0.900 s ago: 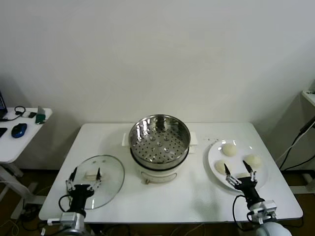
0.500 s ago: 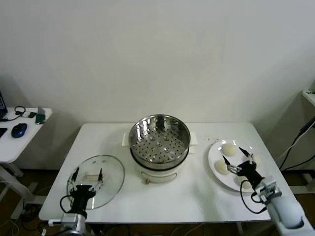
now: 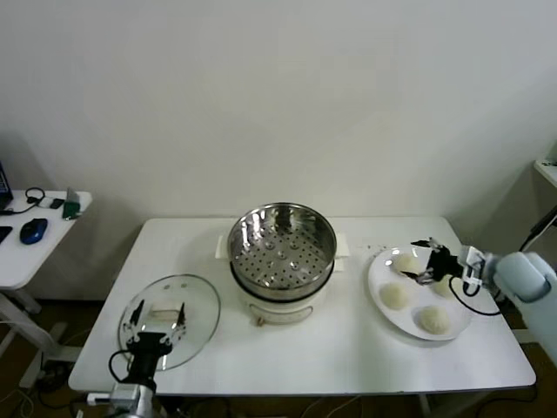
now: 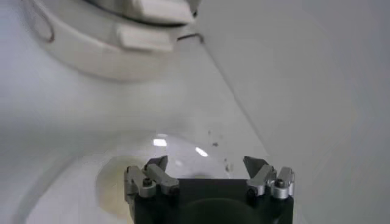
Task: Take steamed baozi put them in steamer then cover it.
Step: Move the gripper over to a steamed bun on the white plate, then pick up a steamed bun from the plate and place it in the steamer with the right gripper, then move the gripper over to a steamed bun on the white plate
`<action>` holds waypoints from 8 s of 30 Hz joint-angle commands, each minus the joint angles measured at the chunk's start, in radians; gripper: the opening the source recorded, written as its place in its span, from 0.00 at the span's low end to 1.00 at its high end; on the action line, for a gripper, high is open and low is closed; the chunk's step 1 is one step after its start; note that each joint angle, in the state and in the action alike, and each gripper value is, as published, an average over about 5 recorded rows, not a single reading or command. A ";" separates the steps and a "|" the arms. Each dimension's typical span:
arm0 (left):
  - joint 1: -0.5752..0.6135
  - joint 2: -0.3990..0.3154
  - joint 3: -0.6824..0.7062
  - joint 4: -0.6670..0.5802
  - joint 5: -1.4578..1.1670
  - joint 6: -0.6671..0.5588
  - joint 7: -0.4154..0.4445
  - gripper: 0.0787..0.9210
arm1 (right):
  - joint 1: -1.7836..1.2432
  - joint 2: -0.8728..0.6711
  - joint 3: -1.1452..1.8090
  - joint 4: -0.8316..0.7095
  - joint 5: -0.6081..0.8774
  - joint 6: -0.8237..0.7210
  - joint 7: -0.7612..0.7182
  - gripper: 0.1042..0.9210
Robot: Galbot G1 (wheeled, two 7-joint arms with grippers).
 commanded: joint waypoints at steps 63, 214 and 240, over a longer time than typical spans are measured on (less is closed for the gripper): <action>-0.017 0.033 -0.052 0.029 -0.032 0.012 0.000 0.88 | 0.643 0.506 -0.646 -0.903 -0.472 0.217 -0.251 0.83; 0.074 0.027 -0.050 -0.099 -0.075 0.054 0.025 0.88 | 0.665 0.102 -1.059 -0.195 0.093 -0.181 -0.196 0.88; 0.083 0.026 -0.061 -0.096 -0.076 0.055 0.025 0.88 | 0.639 0.202 -1.022 -0.307 0.046 -0.143 -0.207 0.81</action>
